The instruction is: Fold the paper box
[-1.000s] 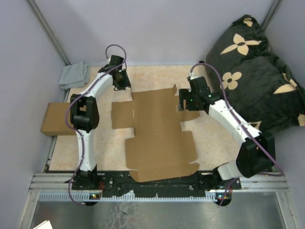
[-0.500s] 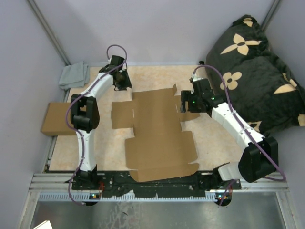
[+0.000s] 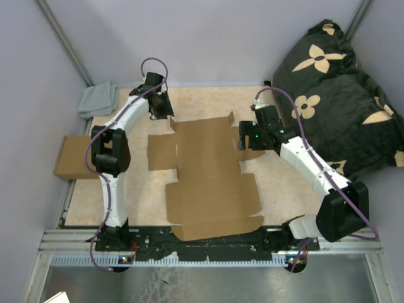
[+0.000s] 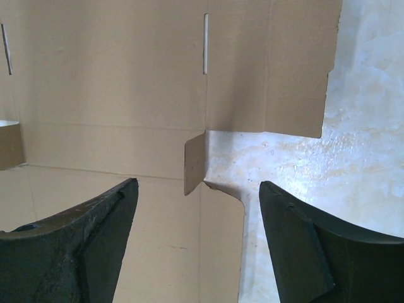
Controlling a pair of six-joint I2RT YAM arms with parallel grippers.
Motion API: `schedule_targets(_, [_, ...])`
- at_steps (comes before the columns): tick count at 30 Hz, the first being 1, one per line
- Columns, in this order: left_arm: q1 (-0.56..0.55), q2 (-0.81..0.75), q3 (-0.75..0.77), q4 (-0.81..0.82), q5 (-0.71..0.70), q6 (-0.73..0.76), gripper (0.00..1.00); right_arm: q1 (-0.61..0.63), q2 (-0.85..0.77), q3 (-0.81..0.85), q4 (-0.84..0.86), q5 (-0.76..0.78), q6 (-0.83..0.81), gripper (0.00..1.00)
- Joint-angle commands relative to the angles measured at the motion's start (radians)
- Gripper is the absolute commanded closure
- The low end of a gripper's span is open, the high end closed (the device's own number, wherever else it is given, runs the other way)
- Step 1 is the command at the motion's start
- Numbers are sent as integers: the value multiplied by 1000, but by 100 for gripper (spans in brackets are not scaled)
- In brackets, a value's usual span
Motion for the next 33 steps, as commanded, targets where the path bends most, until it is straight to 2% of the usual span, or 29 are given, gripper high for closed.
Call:
schedule_targets(1, [-4, 34, 54, -25, 24, 23, 58, -6, -43, 2, 22, -11, -5, 22])
schedule_targets(12, [-4, 121, 120, -50, 13, 45, 59, -6, -46, 18, 6, -27, -6, 22])
schedule_targets(16, [-4, 135, 125, -47, 31, 48, 64, -7, -28, 41, -13, -25, -13, 22])
schedule_targets(18, [-5, 140, 129, -45, 41, 48, 70, -6, -11, 58, -22, -23, -15, 22])
schedule_targets(19, [-6, 139, 130, -46, 45, 48, 81, -7, -2, 69, -27, -19, -17, 22])
schedule_targets(20, [-6, 138, 130, -46, 46, 48, 97, -8, 7, 82, -32, -14, -18, 22])
schedule_targets(22, [-6, 123, 130, -44, 48, 51, 100, -9, 27, 111, -44, -11, -24, 22])
schedule_targets(25, [-6, 72, 122, -45, 51, 60, 100, -12, 64, 173, -70, -10, -34, 22])
schedule_targets(27, [-7, 10, 76, 10, 82, 97, 100, -15, 95, 225, -102, -6, -42, 22])
schedule_targets(33, [-21, -316, -255, 330, 107, 162, 100, -21, 174, 384, -191, -4, -78, 22])
